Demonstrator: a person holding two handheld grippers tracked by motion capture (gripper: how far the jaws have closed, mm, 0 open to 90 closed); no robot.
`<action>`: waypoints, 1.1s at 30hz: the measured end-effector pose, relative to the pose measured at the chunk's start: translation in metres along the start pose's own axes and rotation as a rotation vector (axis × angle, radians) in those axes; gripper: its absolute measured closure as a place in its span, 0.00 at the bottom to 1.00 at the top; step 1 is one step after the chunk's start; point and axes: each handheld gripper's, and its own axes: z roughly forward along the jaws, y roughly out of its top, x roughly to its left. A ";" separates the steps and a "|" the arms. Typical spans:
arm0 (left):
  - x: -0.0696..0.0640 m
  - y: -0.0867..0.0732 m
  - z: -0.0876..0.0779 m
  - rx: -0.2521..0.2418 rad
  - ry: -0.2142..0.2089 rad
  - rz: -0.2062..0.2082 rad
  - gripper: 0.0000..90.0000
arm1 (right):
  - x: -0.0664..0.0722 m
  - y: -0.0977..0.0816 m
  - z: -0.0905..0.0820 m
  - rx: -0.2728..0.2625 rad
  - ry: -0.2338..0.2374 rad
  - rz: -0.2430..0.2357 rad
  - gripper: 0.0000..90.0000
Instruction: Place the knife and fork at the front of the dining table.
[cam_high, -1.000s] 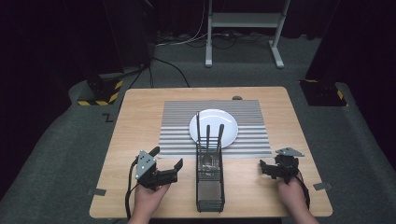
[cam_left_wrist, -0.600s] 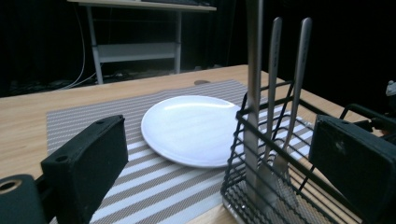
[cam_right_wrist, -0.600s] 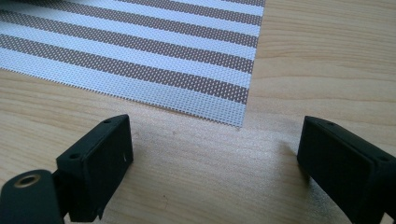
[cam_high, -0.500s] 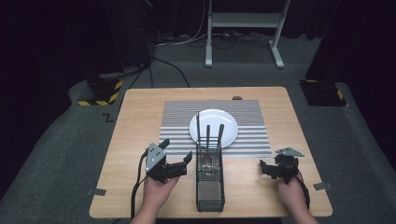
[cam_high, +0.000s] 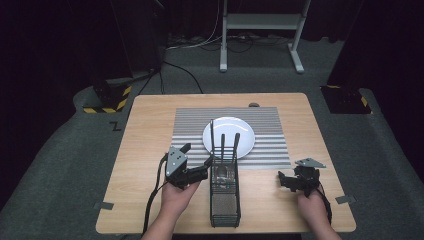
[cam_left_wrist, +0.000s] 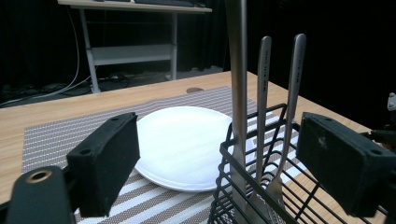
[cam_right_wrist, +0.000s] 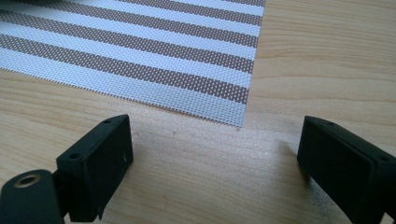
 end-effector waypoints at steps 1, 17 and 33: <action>-0.001 0.001 0.002 0.003 -0.001 -0.003 0.17 | 0.000 0.000 0.000 0.000 0.000 0.000 0.11; -0.012 -0.001 0.018 -0.030 0.024 0.054 0.58 | 0.000 0.000 0.000 0.000 0.000 -0.001 0.11; -0.017 -0.004 0.032 -0.036 0.006 0.040 0.85 | 0.000 0.000 0.000 0.000 0.000 0.000 0.11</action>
